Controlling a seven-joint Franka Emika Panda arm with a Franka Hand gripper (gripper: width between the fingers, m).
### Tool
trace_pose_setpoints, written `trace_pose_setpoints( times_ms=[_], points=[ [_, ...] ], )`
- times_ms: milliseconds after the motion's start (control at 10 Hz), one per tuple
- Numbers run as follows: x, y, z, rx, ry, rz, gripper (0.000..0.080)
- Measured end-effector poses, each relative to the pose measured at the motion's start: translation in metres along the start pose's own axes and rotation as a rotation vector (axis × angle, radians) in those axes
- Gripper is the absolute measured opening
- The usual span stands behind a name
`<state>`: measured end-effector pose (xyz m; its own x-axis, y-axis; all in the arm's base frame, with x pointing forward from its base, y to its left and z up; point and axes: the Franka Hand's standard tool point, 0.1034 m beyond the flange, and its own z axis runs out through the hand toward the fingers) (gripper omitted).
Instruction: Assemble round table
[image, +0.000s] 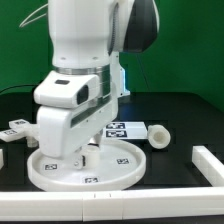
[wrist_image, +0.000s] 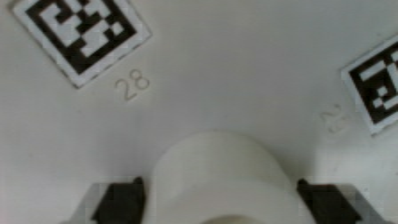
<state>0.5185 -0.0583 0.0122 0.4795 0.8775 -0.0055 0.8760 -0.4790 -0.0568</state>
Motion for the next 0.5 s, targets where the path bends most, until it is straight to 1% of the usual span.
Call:
trace_pose_setpoints(
  times_ms=[100, 300, 500],
  points=[
    [0.009, 0.000, 0.001, 0.001, 0.006, 0.000, 0.0409],
    [0.035, 0.006, 0.000, 0.001, 0.021, 0.014, 0.0409],
    [0.057, 0.011, 0.001, -0.012, 0.034, -0.001, 0.0409]
  ],
)
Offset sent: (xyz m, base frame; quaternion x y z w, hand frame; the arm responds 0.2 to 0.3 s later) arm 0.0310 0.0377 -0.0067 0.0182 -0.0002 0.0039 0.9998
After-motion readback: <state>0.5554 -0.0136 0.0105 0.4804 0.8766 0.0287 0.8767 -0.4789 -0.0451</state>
